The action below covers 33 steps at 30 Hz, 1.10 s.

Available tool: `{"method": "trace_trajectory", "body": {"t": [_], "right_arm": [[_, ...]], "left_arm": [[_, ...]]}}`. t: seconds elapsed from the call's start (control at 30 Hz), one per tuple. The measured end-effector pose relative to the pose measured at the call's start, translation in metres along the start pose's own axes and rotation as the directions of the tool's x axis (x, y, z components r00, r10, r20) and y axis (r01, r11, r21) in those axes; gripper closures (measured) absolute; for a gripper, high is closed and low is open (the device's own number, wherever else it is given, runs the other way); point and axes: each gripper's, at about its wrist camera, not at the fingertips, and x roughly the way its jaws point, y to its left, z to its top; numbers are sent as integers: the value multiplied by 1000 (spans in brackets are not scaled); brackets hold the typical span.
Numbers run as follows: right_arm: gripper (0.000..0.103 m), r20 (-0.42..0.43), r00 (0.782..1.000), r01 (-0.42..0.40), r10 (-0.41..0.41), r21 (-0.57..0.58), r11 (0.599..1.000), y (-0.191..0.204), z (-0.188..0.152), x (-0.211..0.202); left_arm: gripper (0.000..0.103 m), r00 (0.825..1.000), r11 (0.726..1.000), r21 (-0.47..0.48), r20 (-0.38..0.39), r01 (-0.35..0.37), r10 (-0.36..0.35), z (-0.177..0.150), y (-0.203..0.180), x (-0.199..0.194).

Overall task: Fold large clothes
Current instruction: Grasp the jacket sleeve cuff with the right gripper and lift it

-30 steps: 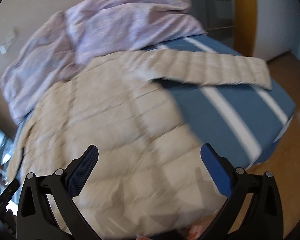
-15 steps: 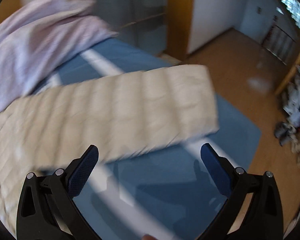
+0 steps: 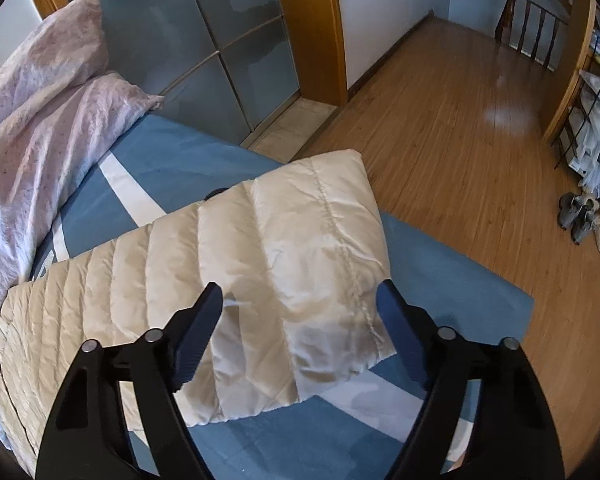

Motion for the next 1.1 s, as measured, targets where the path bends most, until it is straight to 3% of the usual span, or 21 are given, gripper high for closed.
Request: {"method": "trace_trajectory", "body": {"t": [0.13,0.23,0.33,0.4,0.5,0.67,0.83,0.93,1.1], "right_arm": [[31,-19,1000,1,-1,24,1000,-6,-2,10],[39,11,1000,19,-20,4,1000,-8,-4,10],[55,38,997,66,-64,-46,997,-4,-7,9],[75,51,997,61,-58,-56,997,-4,-8,8],[94,46,999,22,-19,-52,998,-2,-9,5],[95,140,990,50,-31,-141,989,36,-14,-22],[96,189,976,-45,108,-312,949,113,-33,-63],[96,150,968,-124,203,-418,900,169,-55,-75],[96,5,953,-250,304,-557,792,262,-109,-77]], "left_arm": [[2,1000,1000,15,0,-23,23,-2,-3,3],[2,999,999,24,-2,-33,33,-4,-4,6],[2,999,999,23,-5,-33,33,-4,-4,7],[2,999,999,22,-8,-31,32,-5,-4,8],[2,1000,999,21,-13,-28,29,-6,-4,9],[2,1000,1000,18,-23,-21,21,-8,-4,11],[2,1000,1000,6,-29,-3,3,-8,-1,13],[2,1000,1000,4,-29,13,-13,-9,1,12],[2,999,999,24,-21,25,-25,-13,6,1]]}}
